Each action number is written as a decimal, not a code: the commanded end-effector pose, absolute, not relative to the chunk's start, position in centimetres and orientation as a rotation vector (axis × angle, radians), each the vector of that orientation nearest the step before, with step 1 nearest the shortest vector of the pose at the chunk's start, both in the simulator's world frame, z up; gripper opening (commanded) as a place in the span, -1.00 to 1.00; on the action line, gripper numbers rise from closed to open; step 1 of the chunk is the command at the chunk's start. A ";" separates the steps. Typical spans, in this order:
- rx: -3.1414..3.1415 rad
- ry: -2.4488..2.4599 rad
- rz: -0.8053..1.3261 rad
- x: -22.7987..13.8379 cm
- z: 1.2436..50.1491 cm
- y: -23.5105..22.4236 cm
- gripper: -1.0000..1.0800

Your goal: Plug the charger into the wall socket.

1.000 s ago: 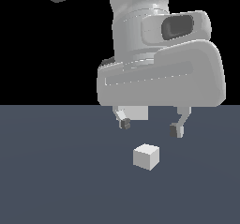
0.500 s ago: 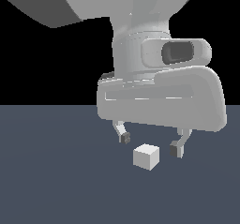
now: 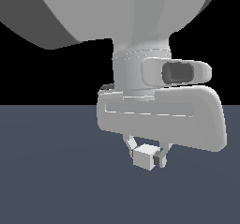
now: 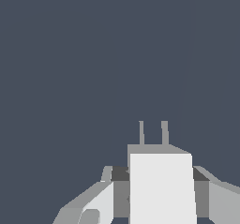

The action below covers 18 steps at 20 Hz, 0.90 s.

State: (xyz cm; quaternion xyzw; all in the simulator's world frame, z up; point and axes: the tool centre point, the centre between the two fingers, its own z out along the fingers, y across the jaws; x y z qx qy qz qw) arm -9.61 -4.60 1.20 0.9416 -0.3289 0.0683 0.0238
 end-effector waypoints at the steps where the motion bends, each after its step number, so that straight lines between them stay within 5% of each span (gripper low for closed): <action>1: 2.914 -1.018 0.213 -9.6 1.2 -4.6 -1.00; 18: 2.947 -0.929 0.217 -8.8 2.0 -4.9 -1.00</action>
